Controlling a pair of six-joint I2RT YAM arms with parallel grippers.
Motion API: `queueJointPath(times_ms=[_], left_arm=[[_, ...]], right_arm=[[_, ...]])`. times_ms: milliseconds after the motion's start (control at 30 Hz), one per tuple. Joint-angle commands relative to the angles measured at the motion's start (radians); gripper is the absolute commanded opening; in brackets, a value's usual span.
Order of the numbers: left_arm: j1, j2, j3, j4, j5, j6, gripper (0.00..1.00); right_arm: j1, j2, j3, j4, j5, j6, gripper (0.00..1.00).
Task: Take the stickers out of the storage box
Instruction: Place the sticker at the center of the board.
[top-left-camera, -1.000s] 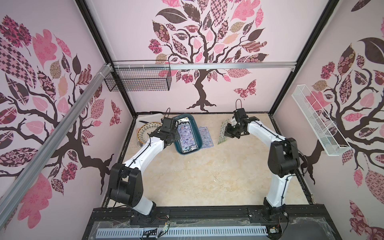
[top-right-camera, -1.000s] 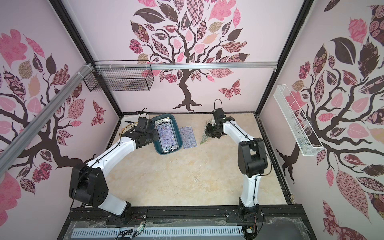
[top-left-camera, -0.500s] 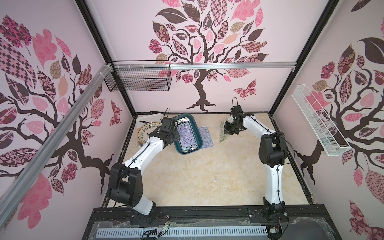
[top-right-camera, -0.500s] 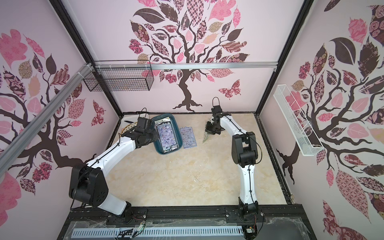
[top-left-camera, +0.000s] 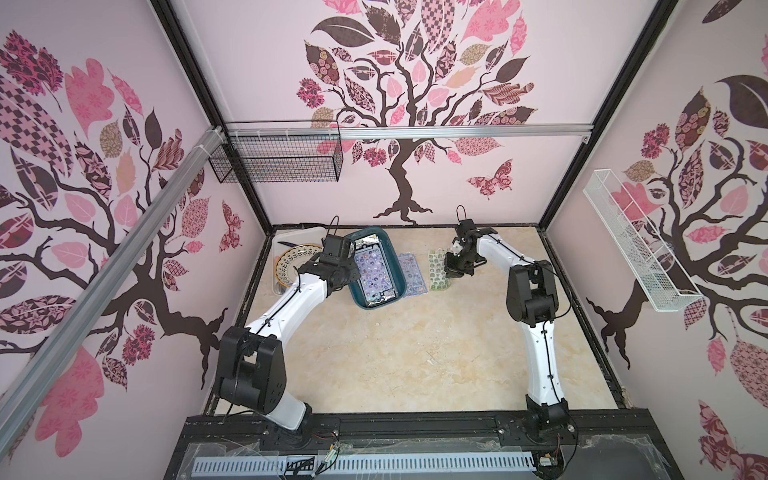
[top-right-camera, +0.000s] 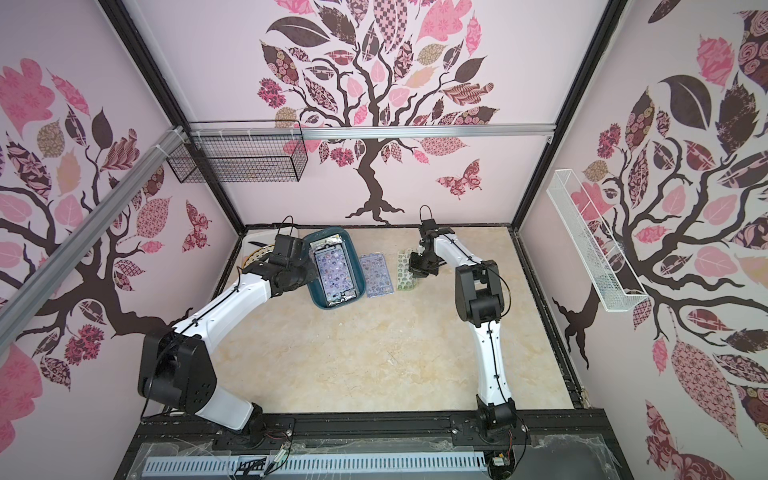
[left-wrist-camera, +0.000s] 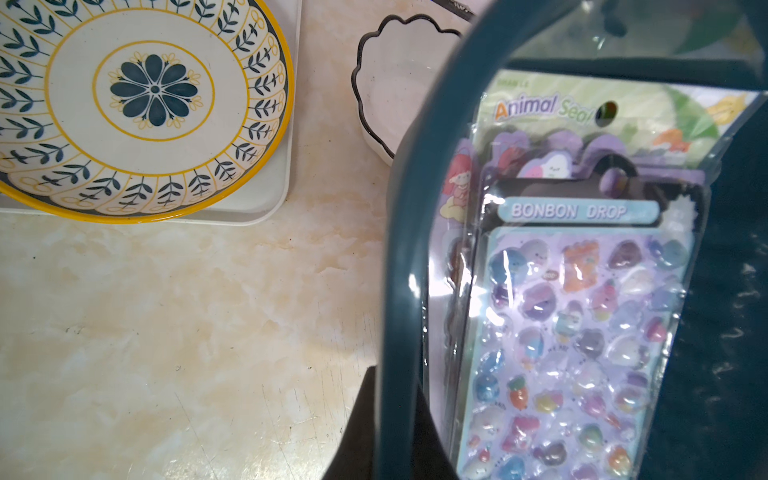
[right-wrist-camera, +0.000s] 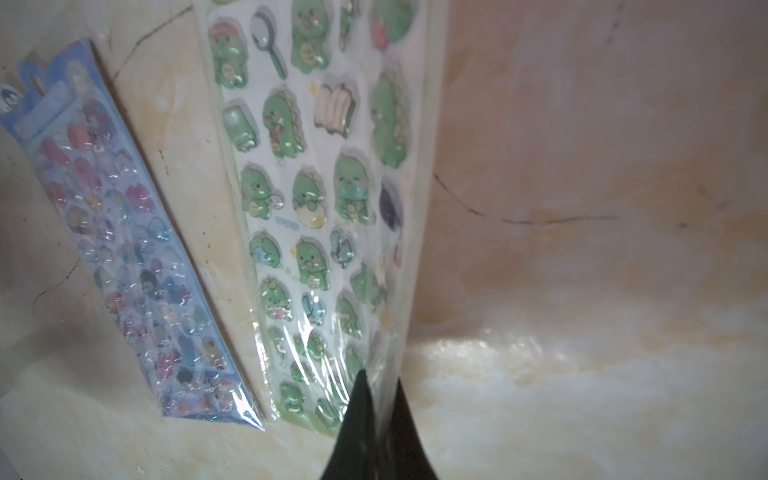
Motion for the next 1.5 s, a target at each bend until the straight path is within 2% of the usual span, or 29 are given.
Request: queueJointPath(times_ms=[0, 533, 633, 900, 1000, 1167, 1467], left_arm=[[0.006, 0.001, 0.006, 0.046, 0.016, -0.017, 0.00], [0.007, -0.001, 0.004, 0.046, 0.023, -0.020, 0.00], [0.007, -0.001, 0.005, 0.047, 0.025, -0.021, 0.00], [0.007, 0.003, 0.006, 0.048, 0.027, -0.022, 0.00], [0.007, 0.006, 0.006, 0.048, 0.030, -0.022, 0.00], [0.007, 0.009, 0.005, 0.049, 0.029, -0.022, 0.00], [0.007, 0.012, 0.004, 0.052, 0.039, -0.024, 0.00]], right_arm=[[0.012, -0.015, -0.037, 0.007, -0.009, 0.007, 0.00], [0.060, -0.052, -0.107, 0.025, 0.018, 0.039, 0.00], [0.053, -0.029, -0.073, -0.014, 0.075, 0.035, 0.00], [0.019, -0.007, -0.033, -0.072, 0.111, 0.021, 0.00], [0.011, -0.003, -0.026, -0.075, 0.095, 0.008, 0.00], [0.010, 0.029, 0.011, -0.101, 0.088, -0.013, 0.07], [0.009, 0.079, 0.082, -0.119, 0.091, -0.039, 0.10]])
